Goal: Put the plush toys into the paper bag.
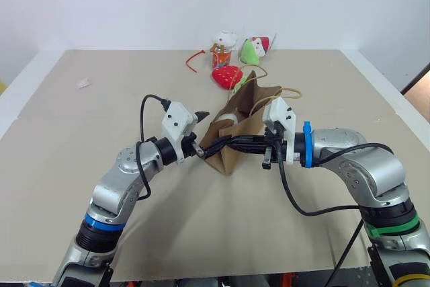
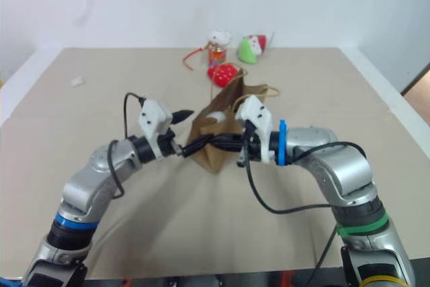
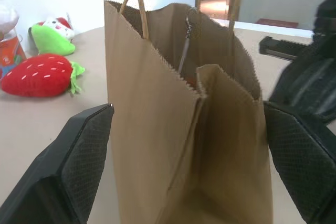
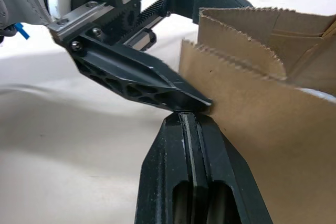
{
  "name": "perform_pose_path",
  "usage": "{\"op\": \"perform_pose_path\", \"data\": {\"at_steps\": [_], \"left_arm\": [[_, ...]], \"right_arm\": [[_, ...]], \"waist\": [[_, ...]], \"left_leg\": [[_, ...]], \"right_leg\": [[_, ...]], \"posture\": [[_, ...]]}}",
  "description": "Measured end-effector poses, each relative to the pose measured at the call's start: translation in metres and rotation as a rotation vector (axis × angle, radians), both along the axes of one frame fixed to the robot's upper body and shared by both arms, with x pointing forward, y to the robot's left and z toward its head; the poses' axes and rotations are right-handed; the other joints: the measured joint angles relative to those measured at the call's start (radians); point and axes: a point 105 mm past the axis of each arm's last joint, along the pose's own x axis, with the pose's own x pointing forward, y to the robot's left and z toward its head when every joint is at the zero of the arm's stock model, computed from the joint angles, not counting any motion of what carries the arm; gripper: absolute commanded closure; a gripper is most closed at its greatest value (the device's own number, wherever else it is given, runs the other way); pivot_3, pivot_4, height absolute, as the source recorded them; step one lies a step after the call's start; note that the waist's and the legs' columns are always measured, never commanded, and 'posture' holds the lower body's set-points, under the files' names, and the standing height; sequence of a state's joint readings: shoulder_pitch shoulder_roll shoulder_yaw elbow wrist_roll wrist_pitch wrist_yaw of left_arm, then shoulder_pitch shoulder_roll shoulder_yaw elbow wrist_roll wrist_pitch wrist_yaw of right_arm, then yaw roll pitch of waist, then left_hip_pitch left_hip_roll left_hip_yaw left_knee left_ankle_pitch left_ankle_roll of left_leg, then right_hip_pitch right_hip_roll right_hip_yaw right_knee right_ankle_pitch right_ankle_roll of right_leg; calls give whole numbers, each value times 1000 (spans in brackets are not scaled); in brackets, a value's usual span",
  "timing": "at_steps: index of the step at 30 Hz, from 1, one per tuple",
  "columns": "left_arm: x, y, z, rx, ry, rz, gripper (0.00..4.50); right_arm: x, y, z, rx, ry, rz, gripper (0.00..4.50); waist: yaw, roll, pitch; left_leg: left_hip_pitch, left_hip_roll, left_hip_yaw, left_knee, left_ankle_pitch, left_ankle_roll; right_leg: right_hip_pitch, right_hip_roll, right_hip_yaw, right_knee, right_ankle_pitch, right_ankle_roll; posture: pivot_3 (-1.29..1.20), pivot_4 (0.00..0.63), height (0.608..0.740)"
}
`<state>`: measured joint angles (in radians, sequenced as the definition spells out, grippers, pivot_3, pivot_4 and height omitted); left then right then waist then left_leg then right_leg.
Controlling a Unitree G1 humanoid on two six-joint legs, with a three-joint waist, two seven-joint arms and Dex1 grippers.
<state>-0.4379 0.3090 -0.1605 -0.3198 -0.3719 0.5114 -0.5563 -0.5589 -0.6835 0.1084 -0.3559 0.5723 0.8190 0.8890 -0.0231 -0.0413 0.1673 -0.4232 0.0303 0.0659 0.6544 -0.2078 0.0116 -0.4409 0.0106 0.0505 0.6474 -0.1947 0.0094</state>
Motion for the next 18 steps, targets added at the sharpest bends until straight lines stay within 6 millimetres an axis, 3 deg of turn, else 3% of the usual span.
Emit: {"op": "perform_pose_path", "data": {"at_steps": [2,3,5,7,8,10,11,13,17,18], "left_arm": [[1,-1,1,0,-3,-1,792],[2,-2,1,5,-5,1,1601],[3,-2,-1,12,3,4,1770],[4,-3,-4,16,13,0,2543],[4,-4,-5,15,14,-3,2543],[2,-6,-6,20,17,-20,3468],[2,-6,-6,22,16,-21,3544],[4,-5,-5,32,9,-21,4456],[5,-3,-5,50,3,-32,4456],[6,-2,-5,58,-1,-35,4497]], "right_arm": [[0,0,0,1,-1,1,4500],[0,0,0,1,-2,1,4500],[0,0,0,1,-2,1,4500],[0,0,1,2,-5,2,4500],[0,0,1,2,-6,2,4500],[0,0,1,3,-7,1,4500],[0,0,1,3,-7,1,4500],[0,0,1,3,-8,1,4500],[-1,0,2,10,-5,6,4500],[-1,0,4,24,7,10,4184]], "waist": [[0,0,0],[0,0,0],[0,0,0],[0,0,0],[0,0,0],[0,0,0],[0,0,0],[0,0,0],[0,0,0],[0,0,0]], "left_leg": [[0,0,0,0,0,0],[0,0,0,0,0,0],[0,0,0,0,0,0],[0,0,0,0,0,0],[0,0,0,0,0,0],[0,0,0,0,0,0],[0,0,0,0,0,0],[0,0,0,0,0,0],[0,0,0,0,0,0],[0,0,0,0,0,0]], "right_leg": [[0,0,0,0,0,1],[0,0,0,0,0,1],[0,0,0,0,0,1],[0,0,0,0,0,1],[0,0,0,0,0,1],[0,0,0,0,1,1],[0,0,0,0,1,1],[0,0,0,0,1,1],[0,0,0,0,1,1],[0,0,0,0,1,1]], "posture": [[0,150,740],[0,150,740],[0,150,740],[0,150,740],[0,150,740],[0,150,740],[0,150,740],[0,150,740],[0,150,740],[0,150,740]]}}
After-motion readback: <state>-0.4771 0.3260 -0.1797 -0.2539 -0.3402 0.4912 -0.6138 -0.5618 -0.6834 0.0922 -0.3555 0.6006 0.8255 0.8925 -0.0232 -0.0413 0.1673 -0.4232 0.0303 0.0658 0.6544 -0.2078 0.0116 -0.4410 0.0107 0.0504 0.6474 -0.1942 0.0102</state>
